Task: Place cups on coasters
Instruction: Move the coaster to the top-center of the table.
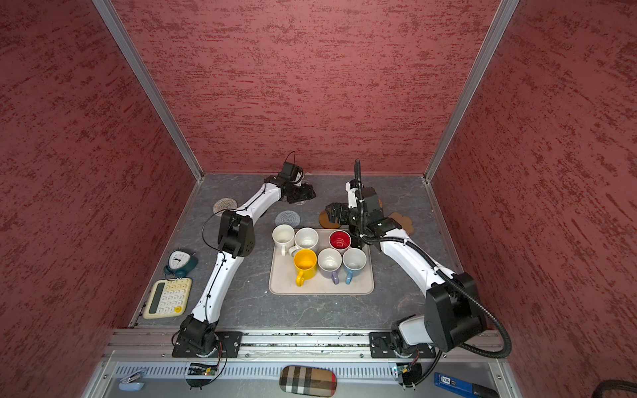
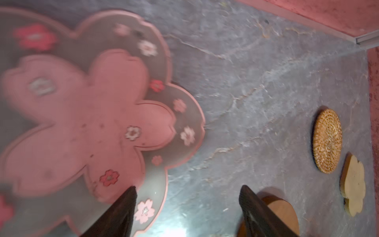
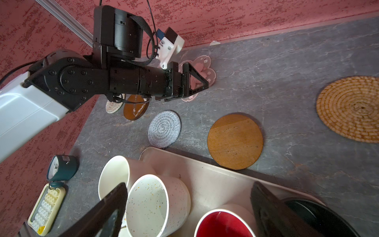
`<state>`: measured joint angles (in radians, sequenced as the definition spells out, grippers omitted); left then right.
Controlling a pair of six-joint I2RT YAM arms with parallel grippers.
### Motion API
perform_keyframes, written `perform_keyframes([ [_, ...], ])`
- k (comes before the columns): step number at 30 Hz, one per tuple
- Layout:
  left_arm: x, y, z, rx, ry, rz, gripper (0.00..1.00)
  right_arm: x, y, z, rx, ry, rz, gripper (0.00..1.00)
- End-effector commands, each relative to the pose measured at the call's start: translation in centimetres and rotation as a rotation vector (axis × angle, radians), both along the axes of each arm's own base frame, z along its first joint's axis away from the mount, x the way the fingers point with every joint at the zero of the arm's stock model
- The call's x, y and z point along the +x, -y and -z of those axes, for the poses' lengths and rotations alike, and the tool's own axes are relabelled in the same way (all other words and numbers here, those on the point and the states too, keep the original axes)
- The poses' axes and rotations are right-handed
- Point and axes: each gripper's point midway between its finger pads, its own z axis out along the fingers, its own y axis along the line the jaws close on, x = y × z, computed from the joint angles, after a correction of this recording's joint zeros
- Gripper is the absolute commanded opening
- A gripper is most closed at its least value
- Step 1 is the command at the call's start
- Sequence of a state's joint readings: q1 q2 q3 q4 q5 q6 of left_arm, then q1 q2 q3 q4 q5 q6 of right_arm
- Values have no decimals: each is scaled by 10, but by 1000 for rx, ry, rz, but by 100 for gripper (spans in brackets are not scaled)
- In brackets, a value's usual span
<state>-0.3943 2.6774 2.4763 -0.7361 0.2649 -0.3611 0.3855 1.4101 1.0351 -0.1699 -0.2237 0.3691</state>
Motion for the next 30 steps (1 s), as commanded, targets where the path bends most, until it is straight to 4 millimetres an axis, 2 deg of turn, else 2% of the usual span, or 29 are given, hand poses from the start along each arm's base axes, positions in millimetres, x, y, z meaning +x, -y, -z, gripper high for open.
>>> perform_keyframes([
  [1,-2,12,12,-7,-5,32,79,-3,0,-11,1,34,2,95],
  [4,1,16,-5,-18,22,31,79,-4,1,-11,-2,36,7,95],
  [9,11,14,-61,-100,94,12,79,-3,14,-16,-2,66,81,94],
  [12,18,2,-93,-119,146,-11,79,-4,15,-19,15,78,89,94],
  [15,24,-19,-108,-105,166,-56,77,-4,13,-17,20,68,84,94],
  [18,30,-47,-103,-74,145,-116,77,-5,13,-14,18,63,80,94],
  [20,34,-68,-90,-51,107,-161,78,-5,13,-14,17,63,77,94],
  [22,36,-80,-76,-47,73,-188,81,-5,11,-11,21,56,72,94],
  [30,41,-92,-42,-28,25,-220,83,-4,3,-4,56,28,51,93],
])
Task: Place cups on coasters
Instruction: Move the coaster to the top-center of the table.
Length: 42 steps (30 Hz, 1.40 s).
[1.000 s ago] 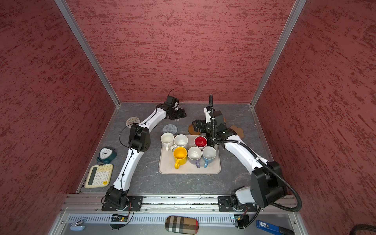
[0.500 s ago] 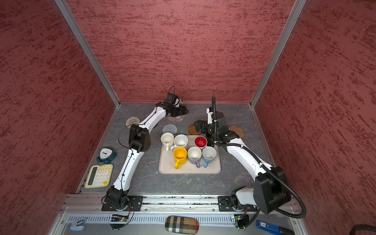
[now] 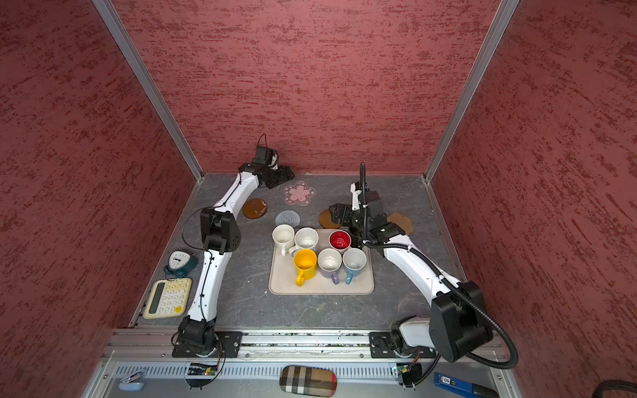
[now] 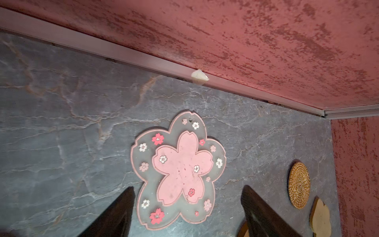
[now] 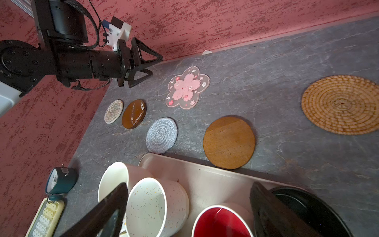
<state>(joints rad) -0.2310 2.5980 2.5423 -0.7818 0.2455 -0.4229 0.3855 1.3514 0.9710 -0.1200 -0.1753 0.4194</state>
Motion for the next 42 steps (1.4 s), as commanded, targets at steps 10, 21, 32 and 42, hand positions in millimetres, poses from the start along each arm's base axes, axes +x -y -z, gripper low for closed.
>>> perform_keyframes([
  [10,-6,7,71,43,-108,-6,82,2,-8,4,21,-5,-15,93],
  [21,-10,8,89,80,-131,2,81,0,-7,13,14,-20,-17,93],
  [32,-20,35,100,97,-135,57,81,-1,-6,14,13,-21,-15,93],
  [42,-38,79,108,94,-140,146,80,-1,-8,16,18,-24,-22,93],
])
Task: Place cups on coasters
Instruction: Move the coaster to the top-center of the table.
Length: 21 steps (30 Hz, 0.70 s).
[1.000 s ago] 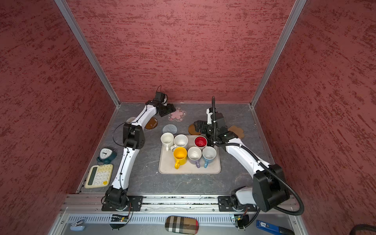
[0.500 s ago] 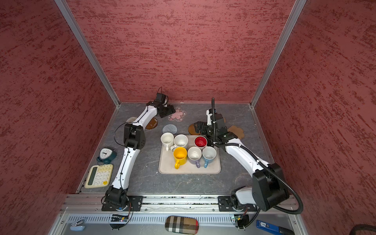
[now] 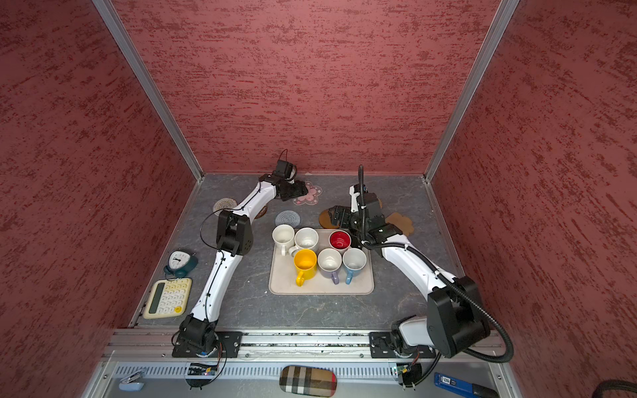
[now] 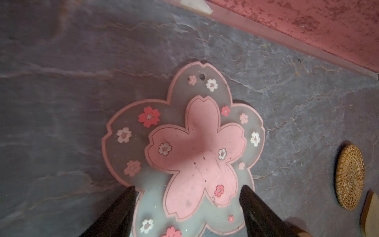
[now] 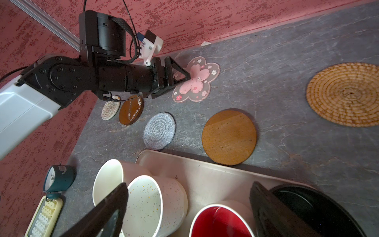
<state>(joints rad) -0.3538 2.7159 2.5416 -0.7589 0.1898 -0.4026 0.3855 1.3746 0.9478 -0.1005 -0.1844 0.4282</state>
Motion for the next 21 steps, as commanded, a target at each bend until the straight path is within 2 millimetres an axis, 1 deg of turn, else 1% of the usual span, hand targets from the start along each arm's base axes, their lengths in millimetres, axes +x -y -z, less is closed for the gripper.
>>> perform_keyframes([
  [1,-16,16,34,15,-68,49,80,-1,-6,0,18,9,-18,93],
  [7,-25,45,32,6,-50,97,80,-3,-6,1,18,8,-20,93],
  [9,-26,50,28,2,-42,104,79,-3,-5,2,16,9,-19,93],
  [12,-24,49,19,4,-28,102,80,-4,-4,1,11,10,-17,93],
  [14,-21,46,6,4,-9,96,80,-4,-4,2,9,8,-17,93],
  [16,-18,42,-15,-1,21,92,80,-3,-4,-2,12,14,-15,93],
  [18,-15,37,-44,-1,65,92,80,-1,-5,-7,12,23,-16,93],
  [19,-15,35,-55,4,84,94,79,0,-5,-9,10,26,-16,93],
  [21,-16,30,-85,16,129,100,80,5,-6,-14,5,34,-17,94],
])
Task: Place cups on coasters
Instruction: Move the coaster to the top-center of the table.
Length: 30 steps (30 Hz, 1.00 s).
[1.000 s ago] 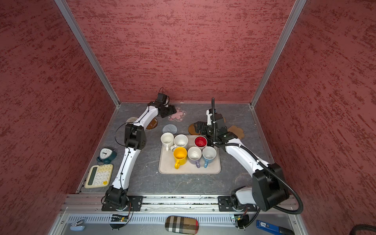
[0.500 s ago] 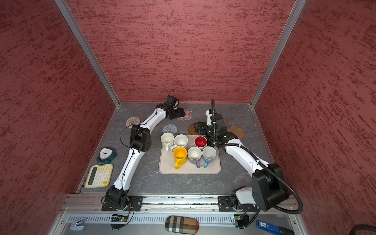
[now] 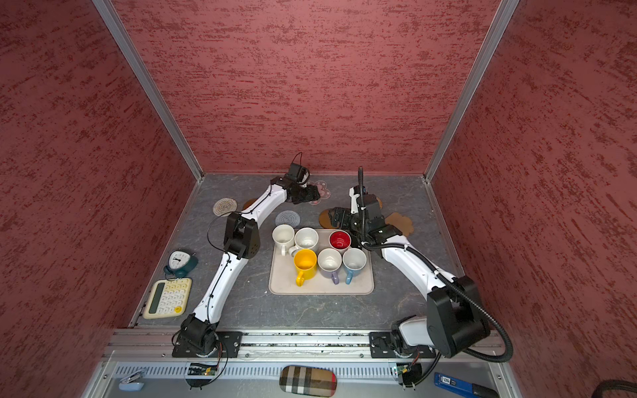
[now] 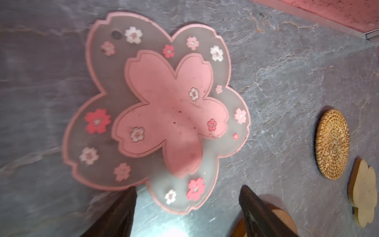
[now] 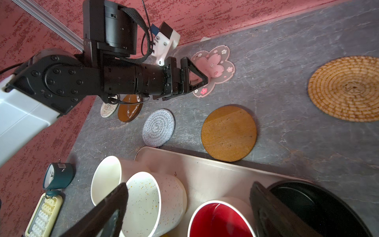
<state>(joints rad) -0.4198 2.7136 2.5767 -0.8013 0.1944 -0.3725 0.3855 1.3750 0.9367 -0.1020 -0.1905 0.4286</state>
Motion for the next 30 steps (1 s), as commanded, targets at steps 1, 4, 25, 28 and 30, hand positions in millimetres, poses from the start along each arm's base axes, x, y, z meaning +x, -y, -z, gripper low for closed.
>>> perform_keyframes([
  [1,3,-12,-89,5,143,11,80,10,-7,-22,3,49,-14,94],
  [4,-6,-21,-123,31,190,24,80,21,-11,-22,-15,39,-19,93],
  [25,-86,-123,-67,66,-32,-76,35,139,-50,6,-173,-42,-29,83],
  [28,-88,-119,-48,73,-51,-78,31,141,-52,13,-165,-57,-28,84],
  [30,-89,-115,-38,78,-68,-72,29,140,-53,17,-157,-66,-29,84],
])
